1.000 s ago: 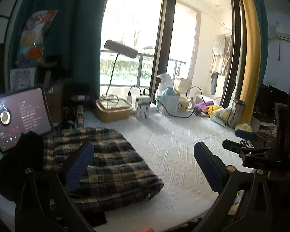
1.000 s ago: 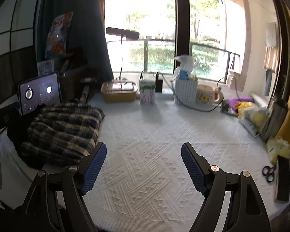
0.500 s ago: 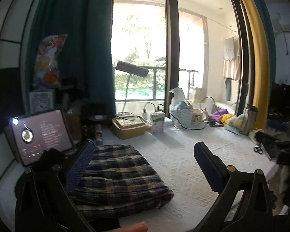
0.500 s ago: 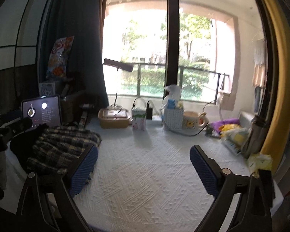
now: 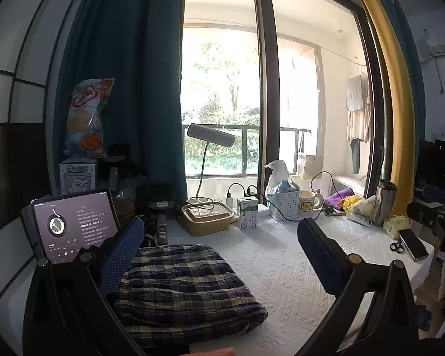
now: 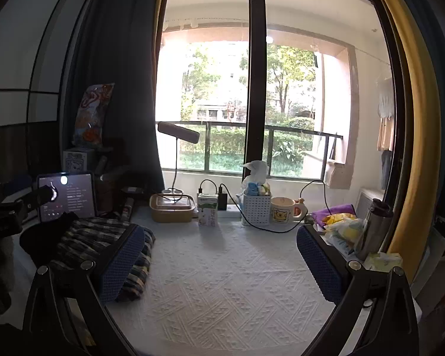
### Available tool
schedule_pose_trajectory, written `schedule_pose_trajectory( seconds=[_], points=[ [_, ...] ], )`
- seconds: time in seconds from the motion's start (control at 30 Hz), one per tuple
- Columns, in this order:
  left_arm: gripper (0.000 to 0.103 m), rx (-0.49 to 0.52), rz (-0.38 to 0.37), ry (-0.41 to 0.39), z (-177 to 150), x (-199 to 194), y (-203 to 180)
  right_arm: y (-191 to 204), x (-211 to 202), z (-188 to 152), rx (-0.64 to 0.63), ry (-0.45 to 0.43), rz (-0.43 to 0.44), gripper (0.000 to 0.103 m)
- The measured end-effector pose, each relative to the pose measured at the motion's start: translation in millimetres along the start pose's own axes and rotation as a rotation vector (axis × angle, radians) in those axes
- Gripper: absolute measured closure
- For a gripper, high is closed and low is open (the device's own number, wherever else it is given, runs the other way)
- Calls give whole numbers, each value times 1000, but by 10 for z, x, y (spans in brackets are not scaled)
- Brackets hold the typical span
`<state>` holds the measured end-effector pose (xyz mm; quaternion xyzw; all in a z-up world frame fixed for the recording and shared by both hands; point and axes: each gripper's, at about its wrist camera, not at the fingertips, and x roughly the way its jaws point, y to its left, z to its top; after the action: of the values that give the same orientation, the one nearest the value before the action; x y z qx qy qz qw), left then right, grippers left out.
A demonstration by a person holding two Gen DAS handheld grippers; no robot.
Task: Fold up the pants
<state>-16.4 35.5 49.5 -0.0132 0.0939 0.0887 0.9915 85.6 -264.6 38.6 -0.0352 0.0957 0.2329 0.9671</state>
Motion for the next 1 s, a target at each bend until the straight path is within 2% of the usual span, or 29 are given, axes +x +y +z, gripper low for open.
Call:
schedule_pose_trajectory(
  seconds=[1.0],
  points=[
    [1,-20,-5,13,-31,-67,44,53,37,-13,-10,19,18,0]
  ],
)
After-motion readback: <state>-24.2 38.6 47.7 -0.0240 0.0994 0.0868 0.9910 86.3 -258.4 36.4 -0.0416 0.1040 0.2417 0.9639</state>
